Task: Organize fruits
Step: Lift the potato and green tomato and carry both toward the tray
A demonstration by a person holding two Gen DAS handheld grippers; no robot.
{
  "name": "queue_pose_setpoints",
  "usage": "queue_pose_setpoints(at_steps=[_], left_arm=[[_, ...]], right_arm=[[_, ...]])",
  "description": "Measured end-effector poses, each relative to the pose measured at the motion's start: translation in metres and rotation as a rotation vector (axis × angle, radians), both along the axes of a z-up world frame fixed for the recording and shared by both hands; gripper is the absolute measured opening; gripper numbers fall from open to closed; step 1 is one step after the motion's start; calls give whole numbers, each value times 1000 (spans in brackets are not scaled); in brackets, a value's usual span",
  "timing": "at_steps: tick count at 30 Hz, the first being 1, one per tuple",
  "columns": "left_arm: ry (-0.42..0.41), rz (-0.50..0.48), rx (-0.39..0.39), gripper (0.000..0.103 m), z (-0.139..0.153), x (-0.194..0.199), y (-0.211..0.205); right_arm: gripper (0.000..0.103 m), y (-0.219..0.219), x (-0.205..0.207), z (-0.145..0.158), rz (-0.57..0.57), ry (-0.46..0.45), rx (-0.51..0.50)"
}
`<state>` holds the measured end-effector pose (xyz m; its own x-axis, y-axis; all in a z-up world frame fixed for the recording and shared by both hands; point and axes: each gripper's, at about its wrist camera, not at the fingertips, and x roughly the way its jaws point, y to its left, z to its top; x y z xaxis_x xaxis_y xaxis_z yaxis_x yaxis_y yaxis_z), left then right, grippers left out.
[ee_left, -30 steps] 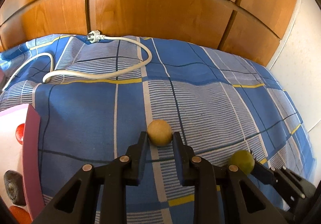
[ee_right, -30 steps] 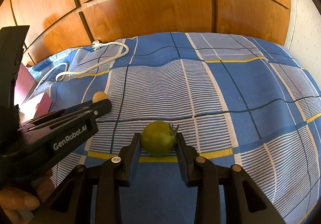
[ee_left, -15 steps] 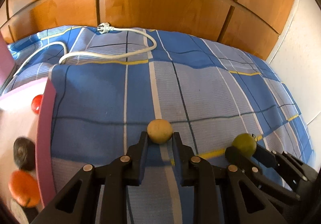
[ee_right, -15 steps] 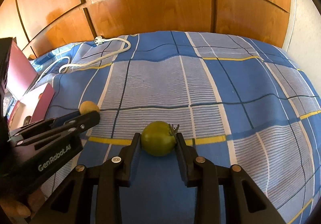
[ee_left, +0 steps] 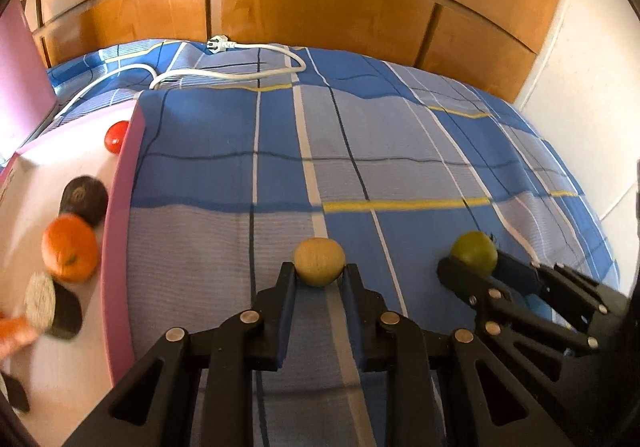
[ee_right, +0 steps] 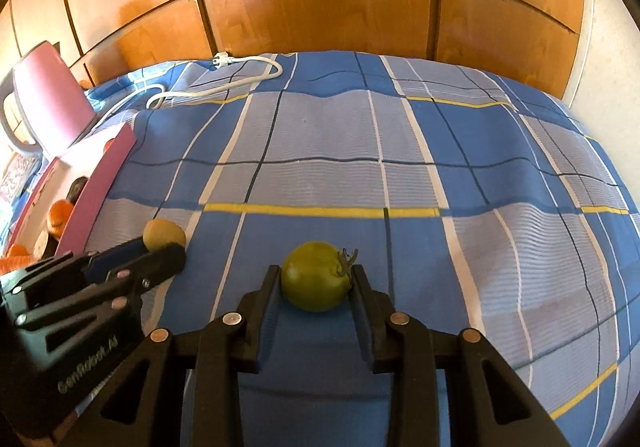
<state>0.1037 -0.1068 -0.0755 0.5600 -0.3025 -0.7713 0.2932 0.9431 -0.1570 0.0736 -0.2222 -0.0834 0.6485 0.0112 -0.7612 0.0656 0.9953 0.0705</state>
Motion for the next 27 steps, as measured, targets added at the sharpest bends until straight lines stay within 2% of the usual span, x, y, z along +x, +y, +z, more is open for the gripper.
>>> queue_pose_setpoints(at_steps=[8, 17, 27], left_arm=[[1, -6, 0, 24, 3, -23, 4], [-61, -23, -12, 24, 27, -43, 6], [-87, -22, -35, 24, 40, -58, 13]], right_arm=[[34, 2, -19, 1, 5, 1, 1], [34, 4, -30, 1, 9, 8, 14], [34, 11, -37, -1, 26, 17, -10]])
